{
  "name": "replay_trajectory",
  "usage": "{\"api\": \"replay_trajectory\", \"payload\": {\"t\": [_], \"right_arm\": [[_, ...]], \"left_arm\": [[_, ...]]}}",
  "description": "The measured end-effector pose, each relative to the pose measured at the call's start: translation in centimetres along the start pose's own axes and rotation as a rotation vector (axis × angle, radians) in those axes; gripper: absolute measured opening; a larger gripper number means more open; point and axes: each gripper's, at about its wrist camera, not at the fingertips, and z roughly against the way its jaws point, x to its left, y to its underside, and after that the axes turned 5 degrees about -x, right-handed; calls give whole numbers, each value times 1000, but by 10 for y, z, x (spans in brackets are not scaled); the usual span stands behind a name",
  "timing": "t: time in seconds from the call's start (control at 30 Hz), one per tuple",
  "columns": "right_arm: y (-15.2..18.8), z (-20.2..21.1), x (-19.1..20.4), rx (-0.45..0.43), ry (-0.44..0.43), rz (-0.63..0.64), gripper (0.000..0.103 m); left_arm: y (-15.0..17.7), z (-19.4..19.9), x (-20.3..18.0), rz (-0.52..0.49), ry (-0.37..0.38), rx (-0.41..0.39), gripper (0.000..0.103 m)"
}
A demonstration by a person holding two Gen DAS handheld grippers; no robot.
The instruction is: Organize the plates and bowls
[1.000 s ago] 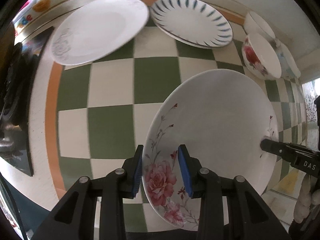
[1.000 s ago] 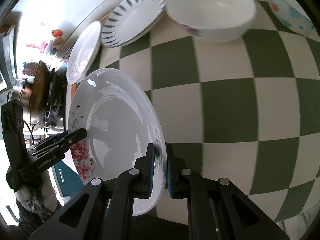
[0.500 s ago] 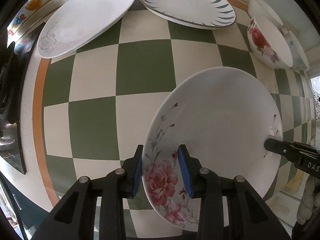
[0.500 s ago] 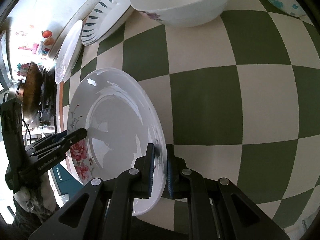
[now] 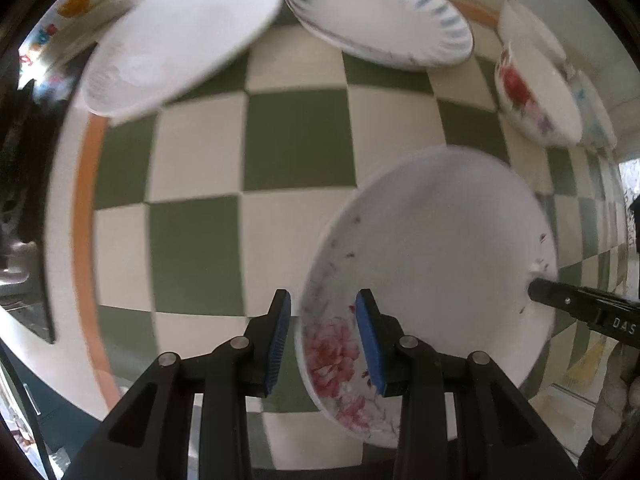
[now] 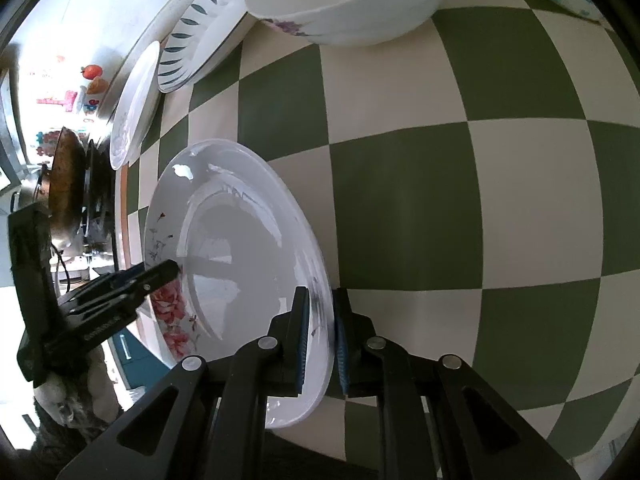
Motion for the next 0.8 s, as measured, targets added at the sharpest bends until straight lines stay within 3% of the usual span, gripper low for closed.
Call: {"api": "replay_trajectory", "payload": {"t": [0.17, 0.27, 0.33, 0.37, 0.43, 0.6, 0.8], "right_arm": [[-2, 49, 7, -82, 29, -18, 15], [-10, 80, 37, -160, 44, 41, 19], [-25, 89, 64, -186, 30, 89, 37], [-36, 88, 79, -193, 5, 112, 40], [-62, 77, 108, -192, -46, 146, 42], [-148, 15, 185, -158, -75, 232, 42], [-235, -58, 250, -120, -24, 344, 42]], "left_arm": [[-19, 54, 41, 71, -16, -131, 32], [-42, 74, 81, 160, -35, -199, 35], [-53, 67, 108, 212, -36, -205, 35], [-59, 60, 122, 244, -33, -197, 35], [-68, 47, 142, 290, -20, -175, 35], [-91, 19, 189, 381, -17, -146, 35], [-111, -7, 218, 437, 11, -120, 35]]}}
